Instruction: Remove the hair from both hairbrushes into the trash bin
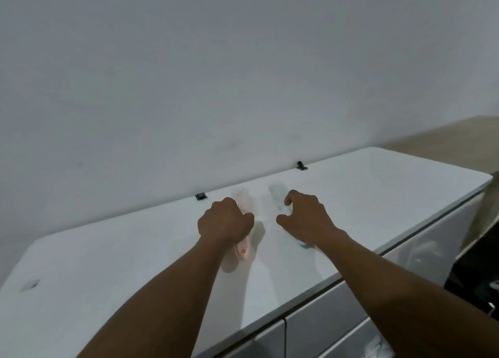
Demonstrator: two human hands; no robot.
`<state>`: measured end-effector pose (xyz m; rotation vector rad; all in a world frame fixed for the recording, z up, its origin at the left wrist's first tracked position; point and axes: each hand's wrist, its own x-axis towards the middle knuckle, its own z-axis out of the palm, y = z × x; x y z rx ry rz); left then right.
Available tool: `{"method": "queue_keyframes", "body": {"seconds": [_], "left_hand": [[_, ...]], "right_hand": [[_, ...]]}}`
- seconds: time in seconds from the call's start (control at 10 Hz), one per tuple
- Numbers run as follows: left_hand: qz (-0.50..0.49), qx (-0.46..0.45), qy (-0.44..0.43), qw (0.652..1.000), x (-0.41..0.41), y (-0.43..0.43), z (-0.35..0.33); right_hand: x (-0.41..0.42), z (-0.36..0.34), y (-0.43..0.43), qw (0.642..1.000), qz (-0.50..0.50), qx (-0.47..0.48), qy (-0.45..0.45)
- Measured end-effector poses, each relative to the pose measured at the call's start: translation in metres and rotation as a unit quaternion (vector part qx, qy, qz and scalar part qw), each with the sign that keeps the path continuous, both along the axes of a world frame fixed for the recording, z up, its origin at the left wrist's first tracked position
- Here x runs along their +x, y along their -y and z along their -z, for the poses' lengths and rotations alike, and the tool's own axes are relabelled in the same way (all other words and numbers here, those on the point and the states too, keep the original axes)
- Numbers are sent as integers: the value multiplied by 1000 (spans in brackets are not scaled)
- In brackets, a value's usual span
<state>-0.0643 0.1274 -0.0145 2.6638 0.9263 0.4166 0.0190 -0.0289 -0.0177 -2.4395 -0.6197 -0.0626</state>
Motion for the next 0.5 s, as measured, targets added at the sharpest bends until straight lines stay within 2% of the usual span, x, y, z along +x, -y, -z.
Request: {"method": "queue_keyframes", "body": {"seconds": [0.2,0.5], "left_hand": [[-51,-2,9,999,-33,-28,-2],[-61,-3,-1,998,-49,-32,9]], "right_hand": [[-27,2,-44,998,-52,2,18],[-40,11,-63,996,-74,-52,3]]}}
